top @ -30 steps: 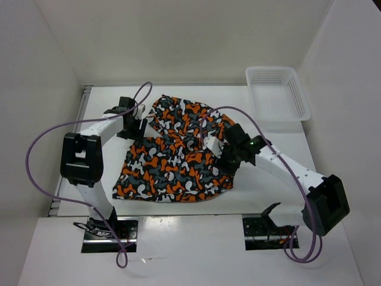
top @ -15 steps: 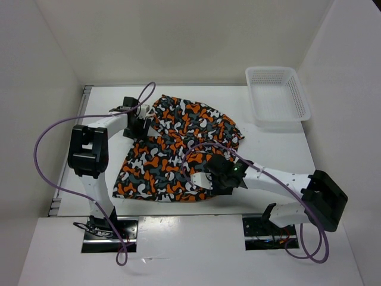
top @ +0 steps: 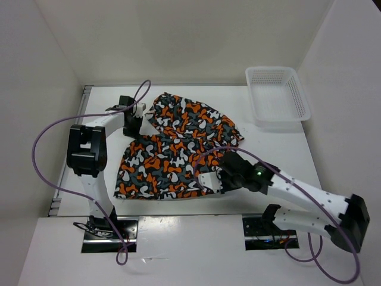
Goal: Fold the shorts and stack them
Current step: Flatten the shorts out, then fold the shorts
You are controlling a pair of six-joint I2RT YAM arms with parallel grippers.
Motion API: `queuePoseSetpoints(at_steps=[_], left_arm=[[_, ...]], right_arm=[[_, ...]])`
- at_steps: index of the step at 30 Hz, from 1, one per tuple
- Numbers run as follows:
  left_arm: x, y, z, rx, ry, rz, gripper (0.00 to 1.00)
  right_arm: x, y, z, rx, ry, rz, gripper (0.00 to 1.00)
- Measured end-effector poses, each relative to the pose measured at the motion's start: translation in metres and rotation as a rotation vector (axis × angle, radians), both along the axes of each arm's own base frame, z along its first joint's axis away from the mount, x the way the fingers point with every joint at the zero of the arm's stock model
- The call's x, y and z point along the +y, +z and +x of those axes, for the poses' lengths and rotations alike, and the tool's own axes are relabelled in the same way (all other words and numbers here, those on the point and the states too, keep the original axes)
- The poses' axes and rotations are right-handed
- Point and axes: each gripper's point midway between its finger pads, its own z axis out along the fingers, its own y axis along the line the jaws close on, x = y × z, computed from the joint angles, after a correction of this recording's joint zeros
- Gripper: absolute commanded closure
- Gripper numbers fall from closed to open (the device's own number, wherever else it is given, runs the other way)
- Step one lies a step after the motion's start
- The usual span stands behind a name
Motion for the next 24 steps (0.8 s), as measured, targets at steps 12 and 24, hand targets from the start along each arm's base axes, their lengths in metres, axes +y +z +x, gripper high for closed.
queuePoseSetpoints(at_steps=[12,24], left_arm=[[0.024,0.005,-0.057,0.074,0.044,0.045,0.46],[0.008,0.116,0.035,-0.222,0.015,-0.047,0.21]], right_arm=[[-0.003,-0.016,-0.048,0.182,0.227,-0.124,0.41],[0.066,0.099,0.033,-0.046,-0.097,0.361,0.27]])
